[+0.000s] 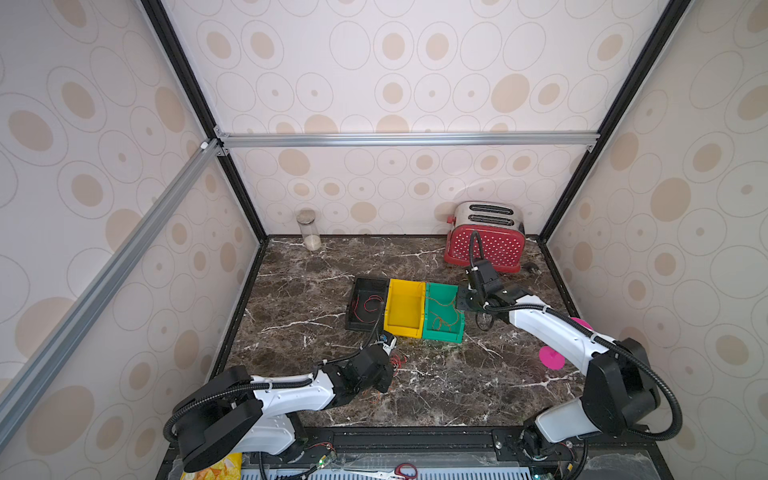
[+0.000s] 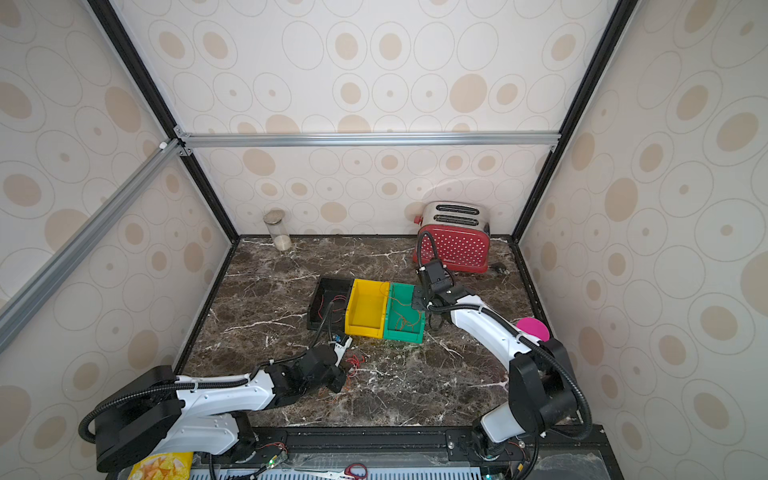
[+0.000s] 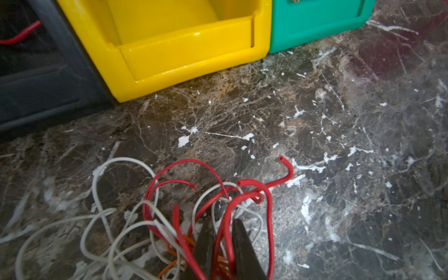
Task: Untangle and sort cables by color
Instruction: Place the cable in the container.
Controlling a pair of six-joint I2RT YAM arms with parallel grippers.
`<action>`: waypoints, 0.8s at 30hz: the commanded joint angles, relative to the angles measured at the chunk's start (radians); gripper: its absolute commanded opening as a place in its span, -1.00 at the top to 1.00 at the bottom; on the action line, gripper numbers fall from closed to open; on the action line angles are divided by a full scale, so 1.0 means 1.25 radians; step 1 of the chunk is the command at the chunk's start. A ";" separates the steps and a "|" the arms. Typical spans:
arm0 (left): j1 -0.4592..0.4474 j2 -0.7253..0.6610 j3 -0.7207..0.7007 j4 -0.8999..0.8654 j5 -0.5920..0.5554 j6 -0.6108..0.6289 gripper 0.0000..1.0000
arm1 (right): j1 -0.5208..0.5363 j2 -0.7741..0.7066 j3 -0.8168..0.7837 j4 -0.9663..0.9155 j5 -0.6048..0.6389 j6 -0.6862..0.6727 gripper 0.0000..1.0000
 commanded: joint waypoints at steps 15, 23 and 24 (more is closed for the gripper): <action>0.006 0.004 -0.006 0.007 -0.003 -0.013 0.69 | -0.005 -0.166 0.059 -0.060 0.040 -0.012 1.00; 0.007 0.006 -0.004 0.011 -0.001 -0.013 0.69 | -0.003 -0.115 0.023 -0.011 -0.045 0.014 1.00; 0.006 0.006 -0.005 0.012 -0.001 -0.013 0.69 | -0.004 -0.103 0.022 -0.008 -0.048 0.017 1.00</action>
